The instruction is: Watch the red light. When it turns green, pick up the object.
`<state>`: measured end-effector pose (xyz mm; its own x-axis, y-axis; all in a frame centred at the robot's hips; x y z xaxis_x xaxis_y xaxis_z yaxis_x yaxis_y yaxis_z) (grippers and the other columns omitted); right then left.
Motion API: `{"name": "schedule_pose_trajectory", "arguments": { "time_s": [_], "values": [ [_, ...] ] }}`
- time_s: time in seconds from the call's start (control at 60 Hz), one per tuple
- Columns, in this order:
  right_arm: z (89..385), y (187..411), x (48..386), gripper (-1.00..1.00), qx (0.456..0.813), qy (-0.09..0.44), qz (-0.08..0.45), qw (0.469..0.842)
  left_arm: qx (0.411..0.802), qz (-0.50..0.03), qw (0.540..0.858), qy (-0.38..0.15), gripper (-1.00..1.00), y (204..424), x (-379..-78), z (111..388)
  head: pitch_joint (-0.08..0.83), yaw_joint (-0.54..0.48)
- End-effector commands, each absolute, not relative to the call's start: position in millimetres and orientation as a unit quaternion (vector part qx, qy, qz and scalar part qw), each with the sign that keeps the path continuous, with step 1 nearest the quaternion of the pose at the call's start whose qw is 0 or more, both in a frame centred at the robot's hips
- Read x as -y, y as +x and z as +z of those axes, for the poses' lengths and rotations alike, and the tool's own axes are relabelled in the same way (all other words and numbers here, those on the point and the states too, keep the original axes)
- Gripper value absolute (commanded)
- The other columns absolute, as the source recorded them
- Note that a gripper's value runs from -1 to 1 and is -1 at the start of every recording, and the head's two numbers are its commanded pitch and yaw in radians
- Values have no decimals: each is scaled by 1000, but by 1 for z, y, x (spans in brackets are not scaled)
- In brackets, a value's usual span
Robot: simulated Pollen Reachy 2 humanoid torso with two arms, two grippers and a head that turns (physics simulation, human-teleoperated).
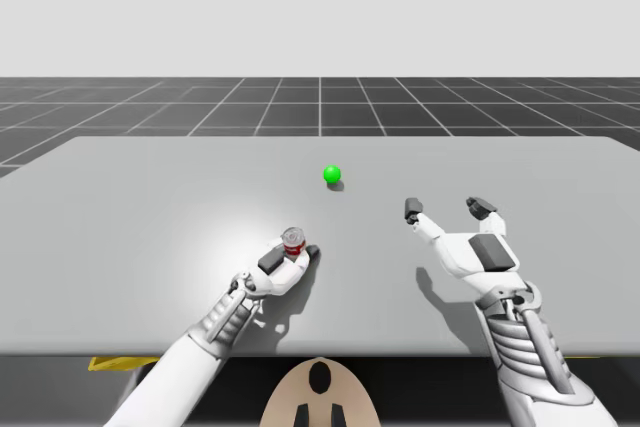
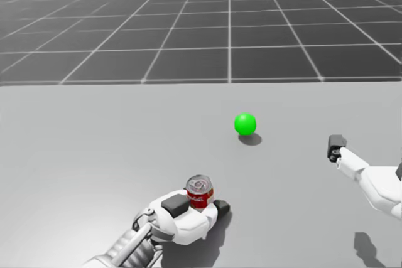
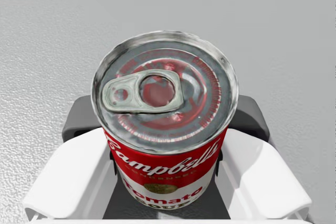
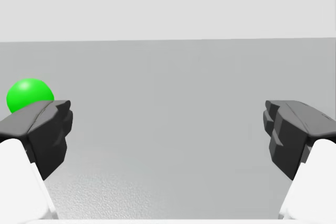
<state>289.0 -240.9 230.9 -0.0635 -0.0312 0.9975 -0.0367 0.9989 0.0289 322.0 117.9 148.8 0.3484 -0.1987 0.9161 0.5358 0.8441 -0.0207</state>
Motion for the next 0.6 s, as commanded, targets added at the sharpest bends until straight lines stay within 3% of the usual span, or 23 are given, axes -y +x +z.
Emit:
{"name": "schedule_pose_trajectory", "arguments": {
  "time_s": [0.017,0.15,0.383,0.6],
  "values": [
    [230,288,239,-1000,728,29,-4,685,518,-221,800,-207,1000,312,-91,149,330,101],
    [230,288,239,-1000,728,34,-5,684,534,-218,789,-210,1000,309,-97,174,316,94],
    [229,288,241,-1000,729,31,2,684,563,-210,774,-198,1000,299,-114,271,299,92],
    [228,288,241,-1000,733,26,18,679,628,-207,725,-191,1000,286,-129,359,284,95]
  ]
}}
